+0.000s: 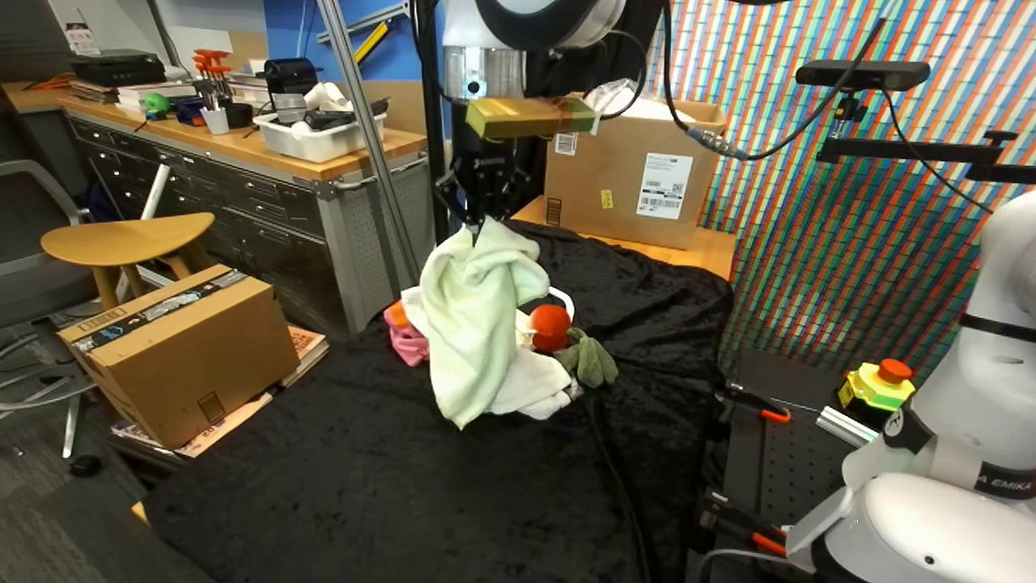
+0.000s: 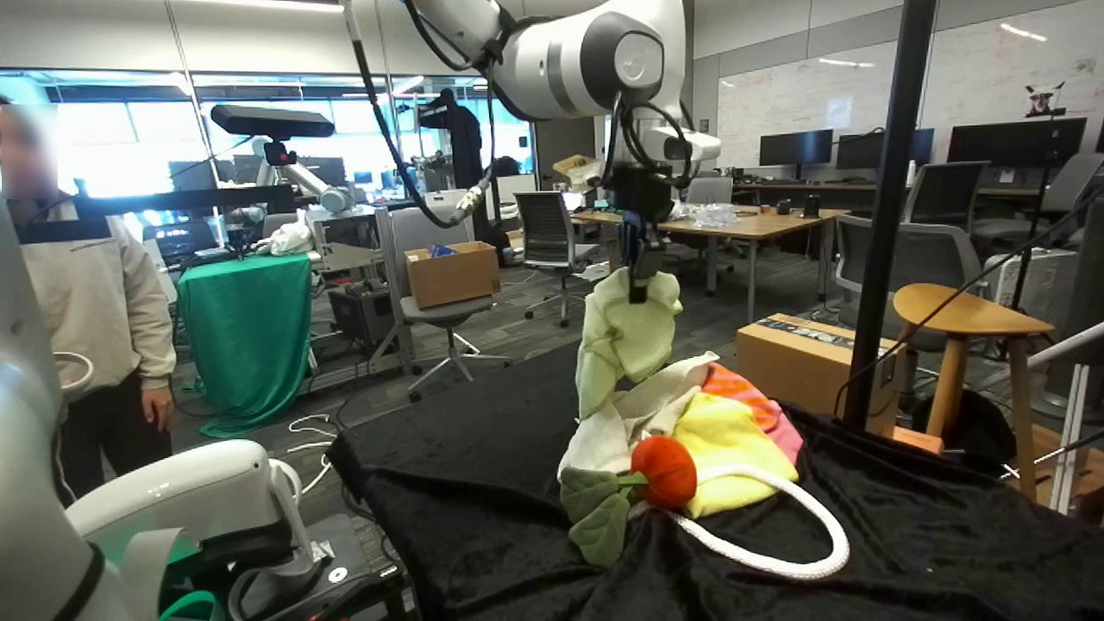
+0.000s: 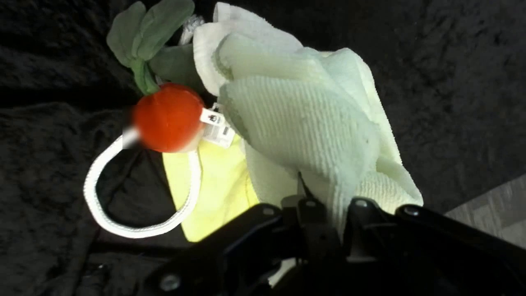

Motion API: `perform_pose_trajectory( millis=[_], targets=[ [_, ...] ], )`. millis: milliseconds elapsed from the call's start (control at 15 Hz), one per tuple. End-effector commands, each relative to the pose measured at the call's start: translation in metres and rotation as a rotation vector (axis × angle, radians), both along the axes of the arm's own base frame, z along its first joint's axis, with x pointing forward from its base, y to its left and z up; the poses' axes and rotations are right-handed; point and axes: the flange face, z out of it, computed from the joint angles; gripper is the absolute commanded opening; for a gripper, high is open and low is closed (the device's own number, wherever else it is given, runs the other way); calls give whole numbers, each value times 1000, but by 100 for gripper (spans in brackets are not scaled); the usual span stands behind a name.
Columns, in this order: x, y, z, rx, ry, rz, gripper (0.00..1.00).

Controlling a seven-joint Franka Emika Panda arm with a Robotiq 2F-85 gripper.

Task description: Pile the things on the table onto the pink shirt

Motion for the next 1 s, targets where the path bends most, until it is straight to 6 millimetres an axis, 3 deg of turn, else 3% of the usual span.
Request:
perform_pose_trajectory(
  millis=[0, 133, 200, 333, 867, 933],
  targets=[
    [-14, -34, 27, -20, -26, -134, 9],
    [-17, -45, 27, -34, -16, -178, 10],
    [-19, -47, 25, -39, -7, -188, 35],
    [-24, -46, 19, -54, 14, -188, 40],
    [-45, -17, -1, -130, 117, -100, 98],
    [-51, -12, 0, -130, 136, -77, 100]
  ],
)
